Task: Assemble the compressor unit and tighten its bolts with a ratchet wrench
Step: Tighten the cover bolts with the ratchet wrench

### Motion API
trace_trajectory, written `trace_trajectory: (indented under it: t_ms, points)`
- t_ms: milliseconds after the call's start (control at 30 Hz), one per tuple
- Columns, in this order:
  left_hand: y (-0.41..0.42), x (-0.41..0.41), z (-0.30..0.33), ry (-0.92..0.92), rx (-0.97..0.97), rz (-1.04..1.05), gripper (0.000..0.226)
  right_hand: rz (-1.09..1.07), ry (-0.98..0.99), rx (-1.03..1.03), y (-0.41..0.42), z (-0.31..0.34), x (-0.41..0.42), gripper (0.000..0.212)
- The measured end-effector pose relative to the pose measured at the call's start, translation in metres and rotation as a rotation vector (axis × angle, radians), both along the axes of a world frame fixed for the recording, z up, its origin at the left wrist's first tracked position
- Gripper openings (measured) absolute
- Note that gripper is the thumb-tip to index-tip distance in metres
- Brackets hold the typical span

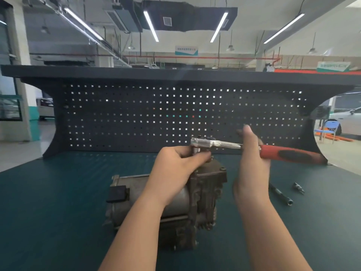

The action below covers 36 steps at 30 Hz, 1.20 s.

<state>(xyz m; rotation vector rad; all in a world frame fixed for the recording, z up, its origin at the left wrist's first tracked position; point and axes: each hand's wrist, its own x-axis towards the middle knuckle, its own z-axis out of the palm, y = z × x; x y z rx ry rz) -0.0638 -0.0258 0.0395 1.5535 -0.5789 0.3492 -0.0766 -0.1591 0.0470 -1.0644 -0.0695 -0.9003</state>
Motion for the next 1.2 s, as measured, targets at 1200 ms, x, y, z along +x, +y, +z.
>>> trace_trajectory:
  t_ms: [1200]
  points:
    - [0.0, 0.005, 0.001, 0.058, 0.019, -0.097, 0.01, -0.263, -0.143, -0.156, 0.018, 0.0, -0.007, 0.015]
